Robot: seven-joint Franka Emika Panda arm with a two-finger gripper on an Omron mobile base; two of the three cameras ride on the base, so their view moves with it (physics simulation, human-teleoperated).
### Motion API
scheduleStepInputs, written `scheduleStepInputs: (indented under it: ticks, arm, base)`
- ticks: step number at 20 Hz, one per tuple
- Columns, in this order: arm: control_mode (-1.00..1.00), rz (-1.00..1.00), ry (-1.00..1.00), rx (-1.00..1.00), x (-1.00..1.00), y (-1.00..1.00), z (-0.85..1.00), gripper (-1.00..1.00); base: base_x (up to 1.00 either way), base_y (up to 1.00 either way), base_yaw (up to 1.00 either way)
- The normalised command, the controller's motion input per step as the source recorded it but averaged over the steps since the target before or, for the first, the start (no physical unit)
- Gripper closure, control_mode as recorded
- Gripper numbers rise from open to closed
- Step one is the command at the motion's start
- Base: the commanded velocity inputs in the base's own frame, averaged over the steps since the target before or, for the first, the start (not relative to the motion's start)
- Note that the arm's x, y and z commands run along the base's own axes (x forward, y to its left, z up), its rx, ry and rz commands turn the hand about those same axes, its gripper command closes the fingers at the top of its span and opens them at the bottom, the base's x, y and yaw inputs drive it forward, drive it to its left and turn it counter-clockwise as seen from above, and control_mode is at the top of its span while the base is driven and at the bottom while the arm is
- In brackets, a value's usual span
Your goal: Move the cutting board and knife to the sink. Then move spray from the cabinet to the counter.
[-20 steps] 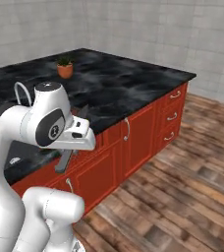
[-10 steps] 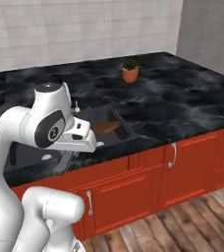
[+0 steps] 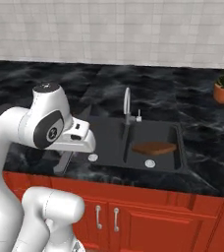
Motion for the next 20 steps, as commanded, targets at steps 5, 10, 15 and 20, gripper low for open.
scheduleStepInputs:
  ticks: [5,10,15,20]
  arm:
    - [1.00,0.00,0.00,0.00,0.00,0.00,0.00,1.00]
    - [1.00,0.00,0.00,0.00,0.00,0.00,0.00,1.00]
    - [1.00,0.00,0.00,0.00,0.00,0.00,0.00,1.00]
    - [1.00,0.00,0.00,0.00,0.00,0.00,0.00,1.00]
  base:
    - [0.10,-0.77,0.50]
    - [0.07,-0.64,0.11]
    - [0.16,-0.21,-0.08]
    - [0.25,0.00,-0.28]
